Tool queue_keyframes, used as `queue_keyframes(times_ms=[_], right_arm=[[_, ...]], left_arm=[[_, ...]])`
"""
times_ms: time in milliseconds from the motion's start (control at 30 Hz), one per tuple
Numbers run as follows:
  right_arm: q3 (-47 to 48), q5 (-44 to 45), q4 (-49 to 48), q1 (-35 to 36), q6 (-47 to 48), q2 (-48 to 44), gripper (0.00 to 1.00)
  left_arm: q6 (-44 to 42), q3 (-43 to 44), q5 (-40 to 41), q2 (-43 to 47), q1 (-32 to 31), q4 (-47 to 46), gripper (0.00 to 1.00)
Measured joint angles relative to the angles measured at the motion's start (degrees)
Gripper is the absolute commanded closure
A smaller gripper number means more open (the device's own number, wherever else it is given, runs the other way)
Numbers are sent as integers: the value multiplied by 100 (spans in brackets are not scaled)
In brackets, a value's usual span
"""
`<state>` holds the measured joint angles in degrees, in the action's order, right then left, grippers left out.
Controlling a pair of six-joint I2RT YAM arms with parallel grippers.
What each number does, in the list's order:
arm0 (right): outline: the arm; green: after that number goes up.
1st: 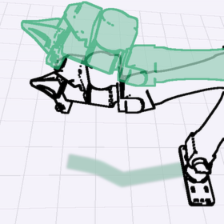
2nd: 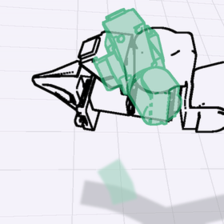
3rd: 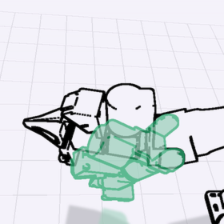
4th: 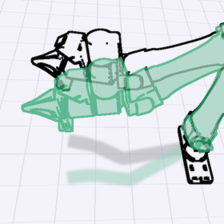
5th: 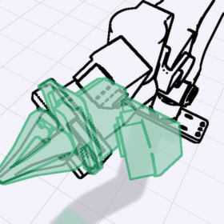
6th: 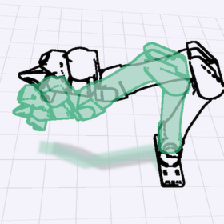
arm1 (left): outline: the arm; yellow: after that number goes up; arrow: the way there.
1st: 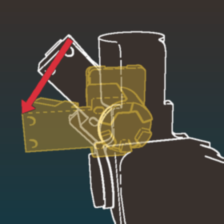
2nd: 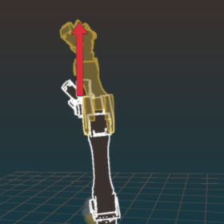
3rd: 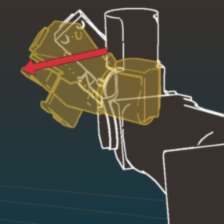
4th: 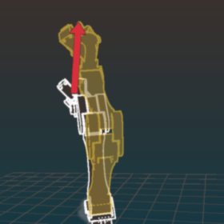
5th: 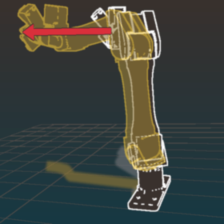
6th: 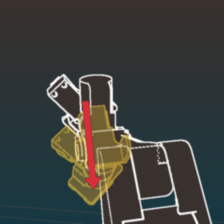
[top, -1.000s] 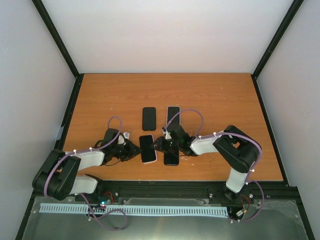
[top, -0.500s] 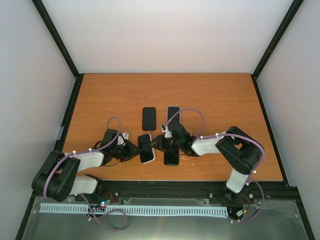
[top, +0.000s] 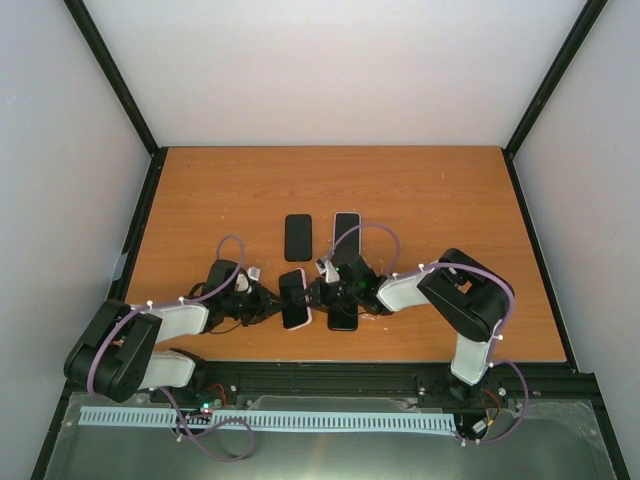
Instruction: Put the phone into the phone case
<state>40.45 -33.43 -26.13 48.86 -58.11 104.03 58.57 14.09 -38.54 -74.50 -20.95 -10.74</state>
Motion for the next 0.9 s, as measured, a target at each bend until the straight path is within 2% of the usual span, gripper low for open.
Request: queue_keyframes(times_ms=[133,300,433,533,700,900], right_arm=[[0,-35,-33,2,31,0,93],[-118,-111,-168,0,72,-205,95],[-350,-256,-302,-48,153,-765,96],[-476,-391,-304,-103,291,-1342,96],[-494,-614,-37,-129,678,-2448,96],[-494,-1099,59,-140,916,-3329,96]], left_arm=[[46,-4,-15,42,0,24,67],[52,68,-101,577,-35,284,33],[-37,271,-177,1373,-35,546,19],[-125,426,-203,2022,-28,723,14],[-214,647,-297,3034,2,931,13],[-212,798,-737,3825,7,804,16]])
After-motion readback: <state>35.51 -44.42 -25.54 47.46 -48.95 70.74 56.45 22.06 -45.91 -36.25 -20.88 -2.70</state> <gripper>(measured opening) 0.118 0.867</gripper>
